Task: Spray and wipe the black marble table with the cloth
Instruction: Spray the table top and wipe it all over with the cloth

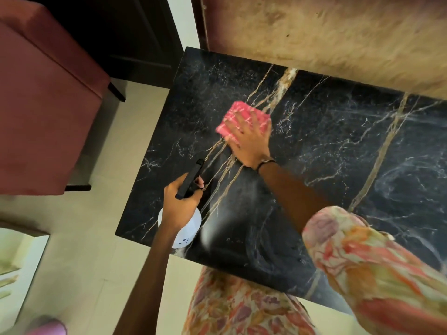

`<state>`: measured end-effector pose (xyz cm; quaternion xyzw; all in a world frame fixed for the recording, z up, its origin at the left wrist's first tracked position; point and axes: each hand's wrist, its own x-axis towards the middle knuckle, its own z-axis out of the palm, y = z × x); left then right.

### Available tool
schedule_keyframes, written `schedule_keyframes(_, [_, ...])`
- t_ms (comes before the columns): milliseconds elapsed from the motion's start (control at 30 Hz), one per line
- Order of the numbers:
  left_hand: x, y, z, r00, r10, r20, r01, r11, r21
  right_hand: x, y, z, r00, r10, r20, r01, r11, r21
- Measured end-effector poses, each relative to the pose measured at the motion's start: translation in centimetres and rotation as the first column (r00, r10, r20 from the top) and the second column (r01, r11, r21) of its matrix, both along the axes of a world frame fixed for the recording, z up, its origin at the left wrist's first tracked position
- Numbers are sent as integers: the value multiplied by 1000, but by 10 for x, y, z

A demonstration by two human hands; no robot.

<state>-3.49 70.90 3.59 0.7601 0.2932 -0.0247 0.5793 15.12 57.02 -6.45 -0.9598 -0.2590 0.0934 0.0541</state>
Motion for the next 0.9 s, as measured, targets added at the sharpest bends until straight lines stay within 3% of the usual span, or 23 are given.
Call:
schedule_keyframes(167, [-6, 4, -3, 999, -38, 1, 38, 999, -3, -64, 0, -5, 913, 407, 21, -407, 913, -28])
schedule_keyframes(300, [-11, 6, -2, 998, -64, 2, 64, 998, -5, -67, -69, -10, 857, 509, 85, -507, 861, -50])
schedule_keyframes(433, [-21, 6, 2, 997, -82, -1, 82, 996, -24, -39, -85, -3, 958, 285, 25, -282, 956, -79])
schedule_keyframes(533, [-30, 6, 2, 995, -97, -4, 97, 995, -17, -38, -41, -2, 1000, 7, 12, -7, 1000, -17])
schedule_keyframes(600, [-36, 8, 1, 993, -122, -1, 122, 993, -8, -48, -8, -2, 999, -49, 9, 49, 999, -1])
schedule_keyframes(733, [-46, 10, 1, 990, -139, -30, 139, 990, 1, -97, 20, -6, 970, 242, 18, -241, 970, -39])
schedule_keyframes(833, [-53, 9, 5, 990, -135, -48, 136, 991, 7, -134, -6, -6, 894, 447, 30, -447, 894, 14])
schedule_keyframes(900, [-58, 8, 7, 991, -125, -47, 125, 992, -7, -138, -44, -11, 866, 494, 72, -495, 869, -6])
